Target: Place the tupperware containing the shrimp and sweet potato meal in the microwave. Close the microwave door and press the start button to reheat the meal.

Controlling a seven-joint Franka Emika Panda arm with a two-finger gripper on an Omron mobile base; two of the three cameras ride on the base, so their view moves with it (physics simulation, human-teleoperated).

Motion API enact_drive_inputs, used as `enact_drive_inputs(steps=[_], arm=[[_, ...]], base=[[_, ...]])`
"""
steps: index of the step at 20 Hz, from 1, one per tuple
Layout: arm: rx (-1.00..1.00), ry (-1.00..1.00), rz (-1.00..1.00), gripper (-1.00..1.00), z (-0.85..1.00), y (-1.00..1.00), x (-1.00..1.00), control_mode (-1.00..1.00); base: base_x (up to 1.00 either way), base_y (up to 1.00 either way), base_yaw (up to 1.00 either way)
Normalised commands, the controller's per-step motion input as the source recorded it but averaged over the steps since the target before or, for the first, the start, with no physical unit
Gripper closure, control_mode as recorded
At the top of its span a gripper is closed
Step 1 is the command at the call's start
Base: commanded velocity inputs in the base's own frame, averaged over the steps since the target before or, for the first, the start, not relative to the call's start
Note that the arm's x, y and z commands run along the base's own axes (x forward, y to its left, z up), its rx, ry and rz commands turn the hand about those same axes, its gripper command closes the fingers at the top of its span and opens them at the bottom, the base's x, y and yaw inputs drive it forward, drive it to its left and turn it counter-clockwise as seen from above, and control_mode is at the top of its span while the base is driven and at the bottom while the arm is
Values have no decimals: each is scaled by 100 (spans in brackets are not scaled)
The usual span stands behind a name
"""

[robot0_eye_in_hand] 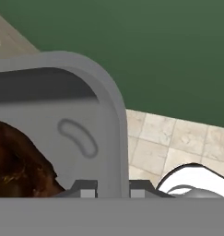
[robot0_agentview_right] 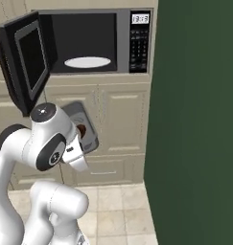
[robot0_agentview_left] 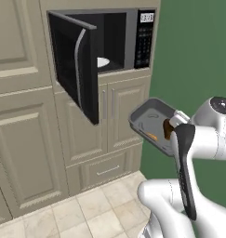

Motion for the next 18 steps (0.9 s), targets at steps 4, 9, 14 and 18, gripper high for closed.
enact_drive_inputs(steps=[4,9,14,18], arm=[[0,0,0,100,0,0,0,100],[0,0,0,100,0,0,0,100],[0,0,0,100,0,0,0,100],[0,0,0,100,0,0,0,100]], base=[[24,-29,37],[19,-43,30],[19,-46,24],[29,-31,22]])
